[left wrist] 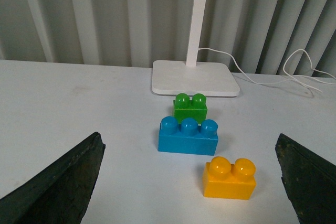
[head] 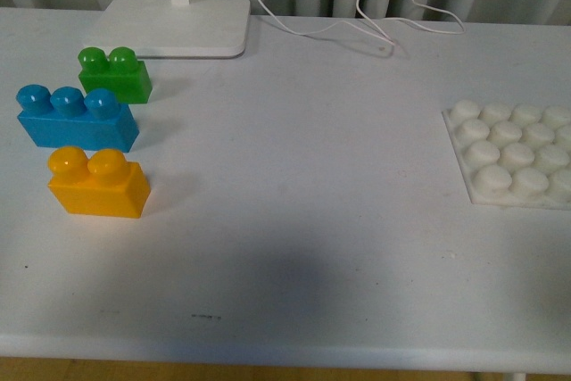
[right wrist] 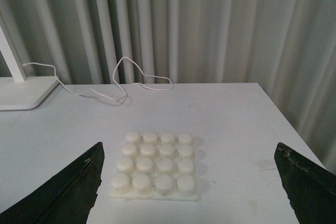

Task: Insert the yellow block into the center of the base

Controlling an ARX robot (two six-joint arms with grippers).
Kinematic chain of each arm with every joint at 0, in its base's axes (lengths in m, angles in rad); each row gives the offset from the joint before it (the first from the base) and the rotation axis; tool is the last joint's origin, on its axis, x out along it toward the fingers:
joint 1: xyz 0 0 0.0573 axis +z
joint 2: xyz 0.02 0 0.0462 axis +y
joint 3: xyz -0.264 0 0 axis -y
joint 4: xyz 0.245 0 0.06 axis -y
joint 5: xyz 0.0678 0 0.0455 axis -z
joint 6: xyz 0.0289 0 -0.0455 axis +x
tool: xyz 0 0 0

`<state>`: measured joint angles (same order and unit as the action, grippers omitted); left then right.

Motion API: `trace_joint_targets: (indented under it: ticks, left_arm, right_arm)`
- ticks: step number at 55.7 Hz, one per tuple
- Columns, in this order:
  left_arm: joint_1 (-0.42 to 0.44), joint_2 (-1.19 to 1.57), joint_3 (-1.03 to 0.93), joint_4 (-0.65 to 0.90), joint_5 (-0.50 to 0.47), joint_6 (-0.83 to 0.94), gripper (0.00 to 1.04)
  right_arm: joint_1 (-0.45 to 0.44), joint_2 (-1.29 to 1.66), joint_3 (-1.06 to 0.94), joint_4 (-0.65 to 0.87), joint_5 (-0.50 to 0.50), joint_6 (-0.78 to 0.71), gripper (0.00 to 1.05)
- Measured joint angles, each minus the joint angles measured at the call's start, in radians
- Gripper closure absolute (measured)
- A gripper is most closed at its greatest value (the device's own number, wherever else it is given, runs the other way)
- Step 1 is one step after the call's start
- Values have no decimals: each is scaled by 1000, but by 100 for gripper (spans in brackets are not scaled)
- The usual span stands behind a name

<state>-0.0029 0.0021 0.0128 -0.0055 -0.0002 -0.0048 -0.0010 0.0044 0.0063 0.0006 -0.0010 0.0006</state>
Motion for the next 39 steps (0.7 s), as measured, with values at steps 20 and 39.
trace_joint_targets:
  ticks: [20,39]
  left_arm:
    - [0,0,0,0,0,0,6]
    - [0,0,0,0,0,0,6]
  right_arm:
    - [0,0,0,0,0,0,9]
    - [0,0,0,0,0,0,9]
